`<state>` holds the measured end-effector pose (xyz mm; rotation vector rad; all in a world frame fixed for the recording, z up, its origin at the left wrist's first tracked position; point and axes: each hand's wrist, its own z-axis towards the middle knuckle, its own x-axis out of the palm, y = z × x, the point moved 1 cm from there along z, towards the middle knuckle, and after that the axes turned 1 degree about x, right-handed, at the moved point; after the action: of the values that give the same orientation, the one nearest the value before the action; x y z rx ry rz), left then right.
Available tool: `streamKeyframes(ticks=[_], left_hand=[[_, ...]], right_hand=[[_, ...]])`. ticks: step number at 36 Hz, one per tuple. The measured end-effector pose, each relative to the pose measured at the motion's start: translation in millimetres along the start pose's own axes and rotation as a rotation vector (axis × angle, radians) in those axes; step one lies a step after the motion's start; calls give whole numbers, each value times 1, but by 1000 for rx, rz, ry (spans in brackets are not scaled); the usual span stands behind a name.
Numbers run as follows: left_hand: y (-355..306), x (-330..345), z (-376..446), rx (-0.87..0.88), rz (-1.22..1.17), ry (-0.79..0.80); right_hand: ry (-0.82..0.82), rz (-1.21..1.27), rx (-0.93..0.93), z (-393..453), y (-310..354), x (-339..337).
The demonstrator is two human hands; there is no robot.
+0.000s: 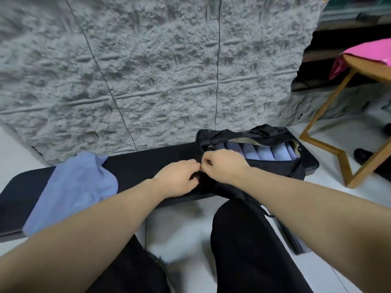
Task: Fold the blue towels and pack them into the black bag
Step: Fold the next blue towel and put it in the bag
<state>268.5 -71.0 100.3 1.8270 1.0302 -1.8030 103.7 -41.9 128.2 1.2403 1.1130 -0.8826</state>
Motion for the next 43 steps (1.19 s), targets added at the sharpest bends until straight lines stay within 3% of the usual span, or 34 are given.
streamKeyframes(ticks=[9,19,27,34,36,38,43], left_hand=[[86,16,-63,-229,-131,-56],[169,46,-129,-574,-92,-120],[197,74,-159,-819,27,-158],[205,69,-156,-951,-175,-216],[205,69,-152,-950,-270,-296],[206,71,-146,-915,-373,-412],[195,70,-127,-896,-632,-529]], right_hand=[[123,62,-37,35,73,36],[306,85,-43,73,128,79],[405,103,-51,92,160,118],[447,146,-27,104,160,139],[441,195,-3,107,157,142],[442,262,25,111,152,144],[418,611,146,116,143,148]])
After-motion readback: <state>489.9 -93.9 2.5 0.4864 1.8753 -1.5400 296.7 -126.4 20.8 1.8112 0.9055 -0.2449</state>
